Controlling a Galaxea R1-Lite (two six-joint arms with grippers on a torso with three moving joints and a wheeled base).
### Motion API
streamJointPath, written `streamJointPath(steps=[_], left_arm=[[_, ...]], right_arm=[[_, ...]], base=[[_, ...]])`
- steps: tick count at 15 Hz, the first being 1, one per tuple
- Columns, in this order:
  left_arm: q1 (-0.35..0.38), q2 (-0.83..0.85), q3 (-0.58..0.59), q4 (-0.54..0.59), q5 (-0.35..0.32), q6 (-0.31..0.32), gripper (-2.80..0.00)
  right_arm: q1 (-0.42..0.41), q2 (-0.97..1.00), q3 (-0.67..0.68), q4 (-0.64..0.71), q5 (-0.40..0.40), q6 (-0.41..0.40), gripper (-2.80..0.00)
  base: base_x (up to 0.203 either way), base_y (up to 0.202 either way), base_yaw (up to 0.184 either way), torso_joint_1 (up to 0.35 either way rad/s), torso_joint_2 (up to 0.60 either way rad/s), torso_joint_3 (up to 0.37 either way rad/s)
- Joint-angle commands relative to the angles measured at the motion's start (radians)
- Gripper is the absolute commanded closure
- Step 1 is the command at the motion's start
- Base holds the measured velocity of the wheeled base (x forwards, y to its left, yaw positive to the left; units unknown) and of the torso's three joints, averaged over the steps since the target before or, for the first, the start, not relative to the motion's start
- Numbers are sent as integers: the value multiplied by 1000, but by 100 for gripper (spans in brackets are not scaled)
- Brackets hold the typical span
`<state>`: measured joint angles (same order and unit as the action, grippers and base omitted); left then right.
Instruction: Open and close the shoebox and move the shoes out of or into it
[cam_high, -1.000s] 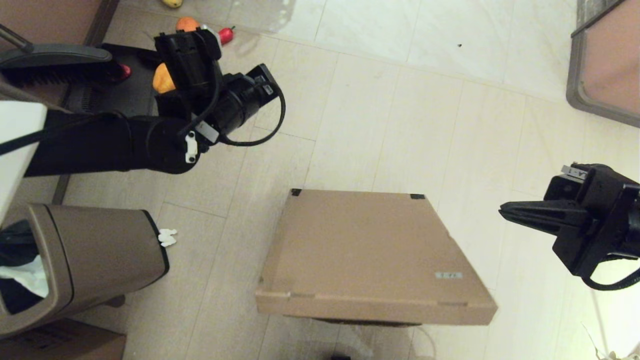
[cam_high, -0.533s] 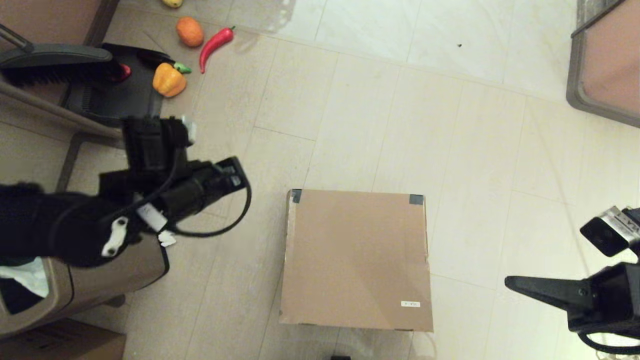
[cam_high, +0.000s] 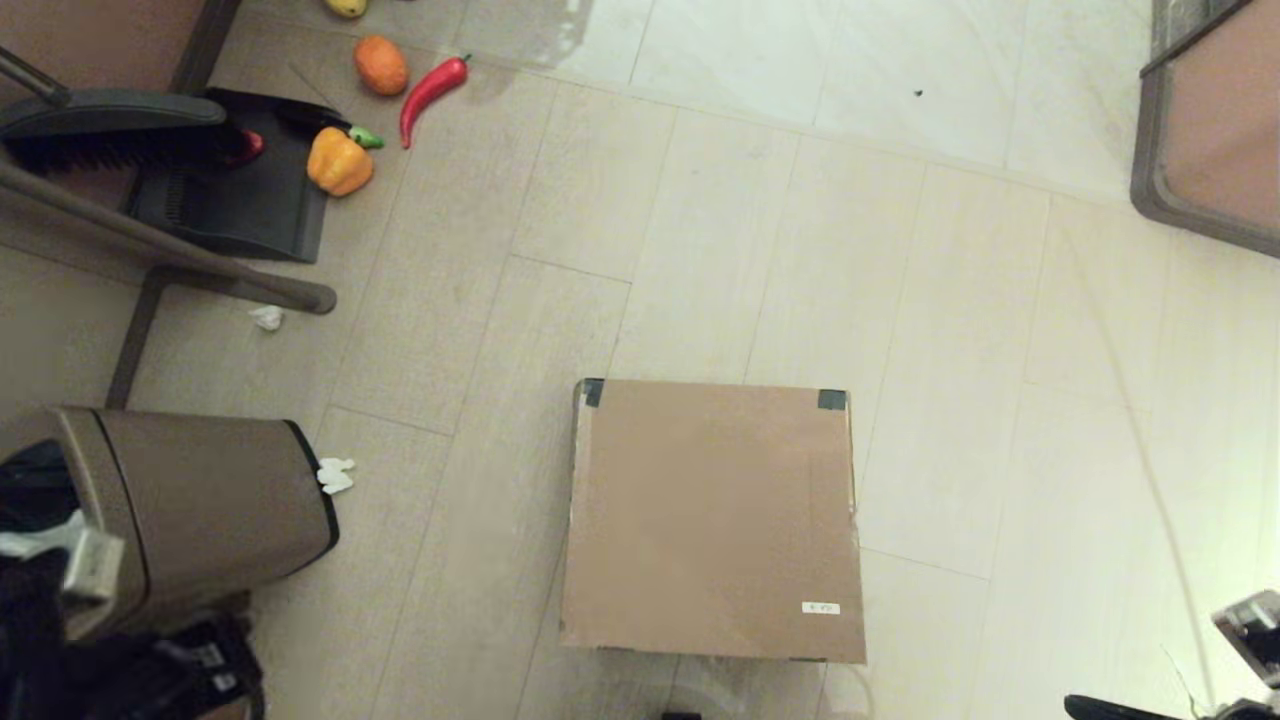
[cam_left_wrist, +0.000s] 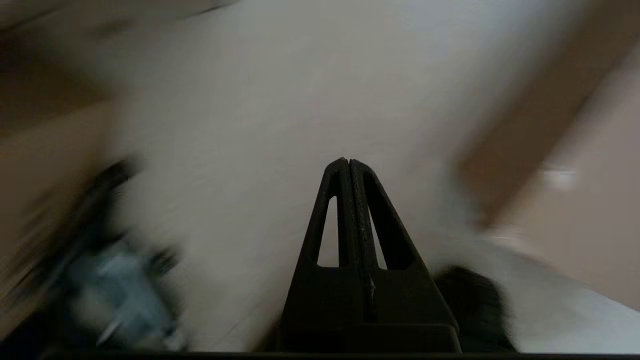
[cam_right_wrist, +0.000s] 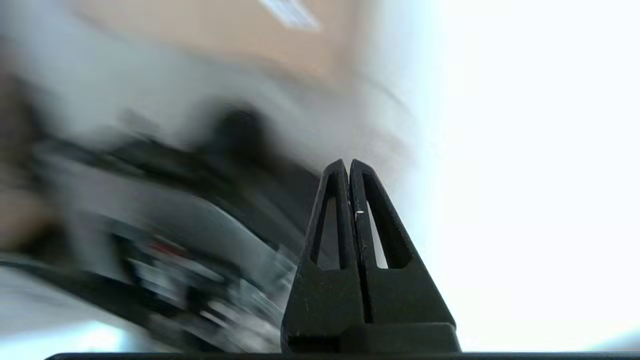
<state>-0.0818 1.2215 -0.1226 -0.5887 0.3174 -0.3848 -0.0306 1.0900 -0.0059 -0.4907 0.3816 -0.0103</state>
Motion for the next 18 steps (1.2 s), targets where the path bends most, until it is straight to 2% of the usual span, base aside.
streamJointPath(steps=[1, 2, 3, 5, 7, 9, 10, 11, 12, 14, 15, 18], left_arm=[[142, -125, 81, 12, 4, -2, 0], [198, -189, 102, 41, 4, -4, 0], [222, -270, 114, 94, 3, -2, 0], [215, -447, 126, 228, -38, 46, 0], [187, -660, 121, 407, -136, 128, 0], [169, -850, 105, 579, -251, 238, 0], [153, -924, 104, 629, -302, 286, 0], [133, -992, 105, 651, -331, 305, 0], [115, -1075, 105, 664, -347, 307, 0], [91, -1202, 106, 681, -363, 276, 0], [81, -1221, 110, 682, -361, 256, 0], [80, -1221, 112, 678, -346, 257, 0]], right_arm=[[0, -98, 7, 108, -96, -60, 0], [0, -150, 7, 149, -109, -76, 0], [0, -216, 7, 210, -118, -85, 0], [0, -371, -4, 325, -141, -92, 0], [0, -518, -25, 434, -183, -92, 0], [0, -685, -38, 527, -273, -84, 0], [0, -763, -41, 564, -316, -56, 0], [0, -829, -44, 588, -344, -12, 0], [3, -894, -45, 602, -361, 29, 0], [15, -1025, -48, 618, -378, 61, 0], [19, -1075, -47, 621, -383, 62, 0], [23, -1090, -33, 587, -406, 70, 0]], base=[[0, 0, 0, 0, 0, 0], [0, 0, 0, 0, 0, 0], [0, 0, 0, 0, 0, 0], [0, 0, 0, 0, 0, 0], [0, 0, 0, 0, 0, 0], [0, 0, 0, 0, 0, 0], [0, 0, 0, 0, 0, 0], [0, 0, 0, 0, 0, 0], [0, 0, 0, 0, 0, 0], [0, 0, 0, 0, 0, 0], [0, 0, 0, 0, 0, 0], [0, 0, 0, 0, 0, 0]])
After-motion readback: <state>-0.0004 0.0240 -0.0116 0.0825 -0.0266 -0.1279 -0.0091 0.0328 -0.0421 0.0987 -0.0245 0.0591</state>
